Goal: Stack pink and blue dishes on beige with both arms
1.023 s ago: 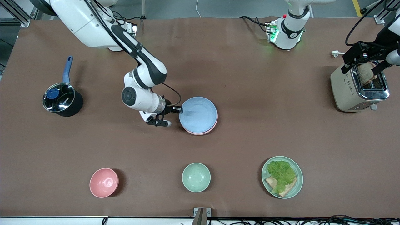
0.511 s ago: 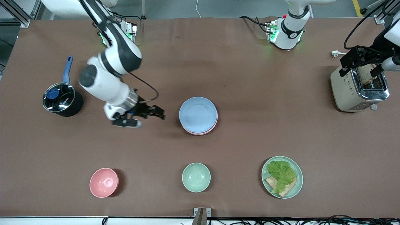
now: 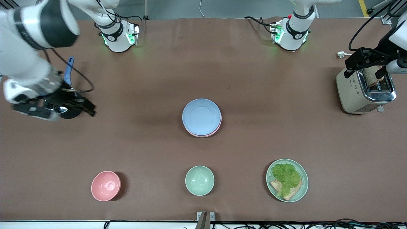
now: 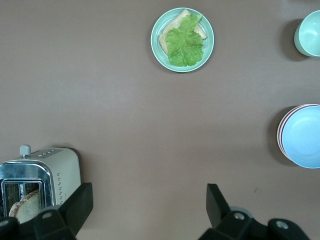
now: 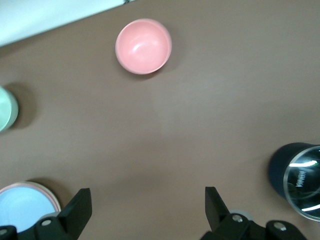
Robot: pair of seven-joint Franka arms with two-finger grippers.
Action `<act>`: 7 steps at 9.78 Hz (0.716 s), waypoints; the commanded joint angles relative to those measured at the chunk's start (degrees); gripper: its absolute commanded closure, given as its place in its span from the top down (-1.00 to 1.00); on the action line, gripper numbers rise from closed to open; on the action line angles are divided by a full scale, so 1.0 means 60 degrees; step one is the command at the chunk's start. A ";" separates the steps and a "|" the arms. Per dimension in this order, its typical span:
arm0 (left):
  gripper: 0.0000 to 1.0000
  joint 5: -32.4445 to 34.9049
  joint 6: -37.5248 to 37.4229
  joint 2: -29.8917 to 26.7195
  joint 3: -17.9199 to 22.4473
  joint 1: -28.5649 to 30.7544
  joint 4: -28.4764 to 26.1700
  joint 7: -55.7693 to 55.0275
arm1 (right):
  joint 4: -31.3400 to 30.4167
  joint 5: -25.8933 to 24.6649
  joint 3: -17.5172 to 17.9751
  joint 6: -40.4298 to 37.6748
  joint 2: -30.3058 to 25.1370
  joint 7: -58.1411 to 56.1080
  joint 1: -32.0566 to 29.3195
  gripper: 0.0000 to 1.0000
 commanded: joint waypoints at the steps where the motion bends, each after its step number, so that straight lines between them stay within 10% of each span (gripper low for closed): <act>1: 1.00 -0.0075 -0.0272 0.0101 -0.0037 0.0052 -0.0208 0.0082 | 0.0563 -0.0248 -0.1107 -0.1218 -0.0496 -0.0507 0.0343 1.00; 3: 1.00 -0.0075 -0.0273 0.0101 -0.0037 0.0038 -0.0194 0.0083 | 0.1574 -0.0307 -0.1839 -0.2671 -0.0454 -0.3678 0.0285 1.00; 7: 1.00 -0.0075 -0.0258 0.0130 -0.0037 0.0037 -0.0194 0.0068 | 0.1418 0.0015 -0.1901 -0.3130 -0.0571 -0.3633 -0.0184 1.00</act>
